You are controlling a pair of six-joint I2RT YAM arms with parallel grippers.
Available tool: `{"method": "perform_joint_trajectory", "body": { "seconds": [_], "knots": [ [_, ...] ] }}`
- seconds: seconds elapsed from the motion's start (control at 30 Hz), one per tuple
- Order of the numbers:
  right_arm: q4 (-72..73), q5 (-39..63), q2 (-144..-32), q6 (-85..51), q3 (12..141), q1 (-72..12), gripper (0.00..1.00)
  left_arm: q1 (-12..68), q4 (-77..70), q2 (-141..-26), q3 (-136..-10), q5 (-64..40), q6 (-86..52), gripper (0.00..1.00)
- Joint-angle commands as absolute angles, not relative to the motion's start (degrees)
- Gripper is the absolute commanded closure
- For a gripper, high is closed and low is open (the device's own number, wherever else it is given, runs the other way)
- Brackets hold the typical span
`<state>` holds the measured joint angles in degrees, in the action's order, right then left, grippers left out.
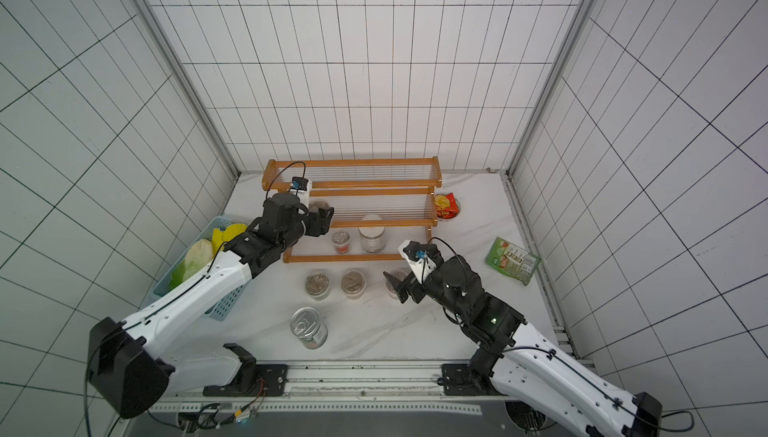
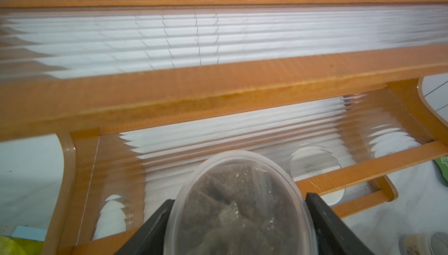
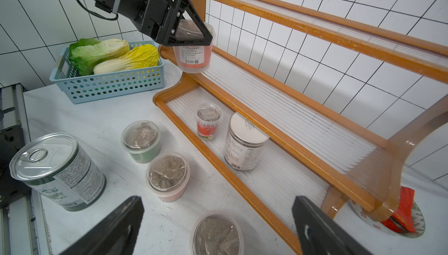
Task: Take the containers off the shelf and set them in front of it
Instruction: 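Pick up a container from the shelf, then place the container at the center of the board.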
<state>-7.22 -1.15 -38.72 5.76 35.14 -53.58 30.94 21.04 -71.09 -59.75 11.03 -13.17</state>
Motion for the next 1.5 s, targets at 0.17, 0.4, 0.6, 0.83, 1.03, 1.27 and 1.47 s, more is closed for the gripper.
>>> {"method": "perform_joint_trajectory", "body": {
  "seconds": [0.17,0.4,0.6,0.83,1.03,1.27,1.47],
  "knots": [
    [-8.35,-4.38,-36.48,5.69,35.66,-52.88,0.01,44.83,28.60,-62.12,-55.32,19.69,-22.56,0.24],
    [-11.33,-13.15,-34.08,5.89,36.54,-52.26,0.01,61.55,35.30,-58.84,-52.12,32.88,-36.50,0.24],
    [-13.13,-18.57,-31.79,7.01,36.91,-51.34,0.01,74.57,42.91,-62.40,-53.48,38.83,-50.81,0.25],
    [-13.55,-19.62,-30.58,6.94,36.65,-49.66,0.01,83.12,44.08,-71.20,-53.61,40.70,-62.29,0.25],
    [-13.09,-18.11,-31.61,6.87,36.57,-48.02,0.01,86.21,43.85,-78.86,-53.24,40.08,-67.27,0.25],
    [-12.12,-15.88,-32.31,6.68,36.39,-46.00,0.01,86.40,41.50,-82.94,-49.92,40.31,-69.07,0.25],
    [-12.04,-15.29,-32.36,6.42,36.56,-44.94,0.01,86.05,38.30,-82.85,-45.58,39.99,-69.74,0.24]
  ]
}}
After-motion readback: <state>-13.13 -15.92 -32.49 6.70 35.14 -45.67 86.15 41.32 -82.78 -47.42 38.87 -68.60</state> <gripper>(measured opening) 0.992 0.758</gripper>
